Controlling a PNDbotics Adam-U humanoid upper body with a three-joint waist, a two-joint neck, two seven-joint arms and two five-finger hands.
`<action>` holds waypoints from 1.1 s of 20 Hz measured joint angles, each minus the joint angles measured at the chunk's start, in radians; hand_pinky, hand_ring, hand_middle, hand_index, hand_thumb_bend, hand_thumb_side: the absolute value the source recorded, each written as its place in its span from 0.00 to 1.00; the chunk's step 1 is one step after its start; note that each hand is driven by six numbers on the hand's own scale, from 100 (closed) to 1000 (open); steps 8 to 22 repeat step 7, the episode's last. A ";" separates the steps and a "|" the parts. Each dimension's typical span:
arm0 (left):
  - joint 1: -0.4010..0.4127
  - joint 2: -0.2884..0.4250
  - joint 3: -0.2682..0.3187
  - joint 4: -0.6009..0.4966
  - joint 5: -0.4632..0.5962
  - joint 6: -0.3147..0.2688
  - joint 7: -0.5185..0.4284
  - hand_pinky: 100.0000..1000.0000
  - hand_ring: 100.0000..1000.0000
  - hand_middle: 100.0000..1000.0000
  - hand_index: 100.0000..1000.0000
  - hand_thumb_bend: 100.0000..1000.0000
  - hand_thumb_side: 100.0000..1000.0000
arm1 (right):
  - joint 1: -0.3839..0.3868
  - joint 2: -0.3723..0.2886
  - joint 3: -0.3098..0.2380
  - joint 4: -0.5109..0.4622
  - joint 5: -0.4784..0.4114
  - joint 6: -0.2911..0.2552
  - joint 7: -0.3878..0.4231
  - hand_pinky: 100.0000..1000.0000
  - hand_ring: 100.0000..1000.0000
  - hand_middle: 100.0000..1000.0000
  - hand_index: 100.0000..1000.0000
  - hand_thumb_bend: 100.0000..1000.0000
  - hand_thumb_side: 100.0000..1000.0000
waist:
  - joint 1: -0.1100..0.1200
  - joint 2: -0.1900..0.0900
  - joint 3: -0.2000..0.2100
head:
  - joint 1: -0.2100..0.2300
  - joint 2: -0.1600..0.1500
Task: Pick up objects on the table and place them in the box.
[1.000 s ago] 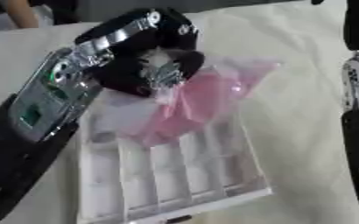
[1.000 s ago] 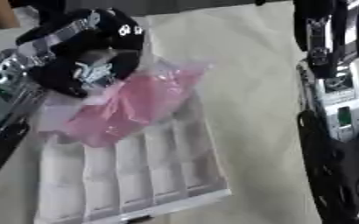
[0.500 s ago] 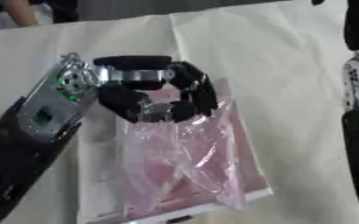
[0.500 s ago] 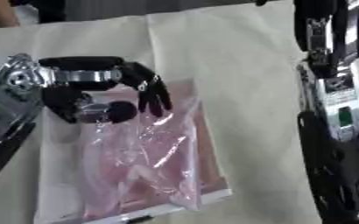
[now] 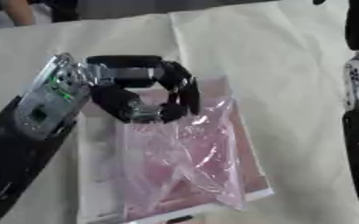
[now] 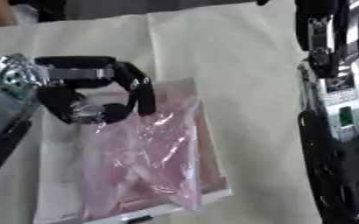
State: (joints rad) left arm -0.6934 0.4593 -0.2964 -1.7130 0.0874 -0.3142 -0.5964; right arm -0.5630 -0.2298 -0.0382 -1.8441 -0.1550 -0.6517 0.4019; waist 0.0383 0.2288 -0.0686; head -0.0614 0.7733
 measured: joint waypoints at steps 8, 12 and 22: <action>0.056 -0.042 0.104 -0.039 0.005 -0.060 0.424 0.40 0.57 0.62 0.71 0.02 0.56 | 0.001 0.000 0.000 0.000 0.000 0.002 0.002 0.29 0.58 0.77 0.55 0.00 0.60 | -0.008 0.000 0.009 | -0.002 0.000; 0.056 -0.042 0.104 -0.039 0.005 -0.060 0.424 0.40 0.57 0.62 0.71 0.02 0.56 | 0.001 0.000 0.000 0.000 0.000 0.002 0.002 0.29 0.58 0.77 0.55 0.00 0.60 | -0.008 0.000 0.009 | -0.002 0.000; 0.056 -0.042 0.104 -0.039 0.005 -0.060 0.424 0.40 0.57 0.62 0.71 0.02 0.56 | 0.001 0.000 0.000 0.000 0.000 0.002 0.002 0.29 0.58 0.77 0.55 0.00 0.60 | -0.008 0.000 0.009 | -0.002 0.000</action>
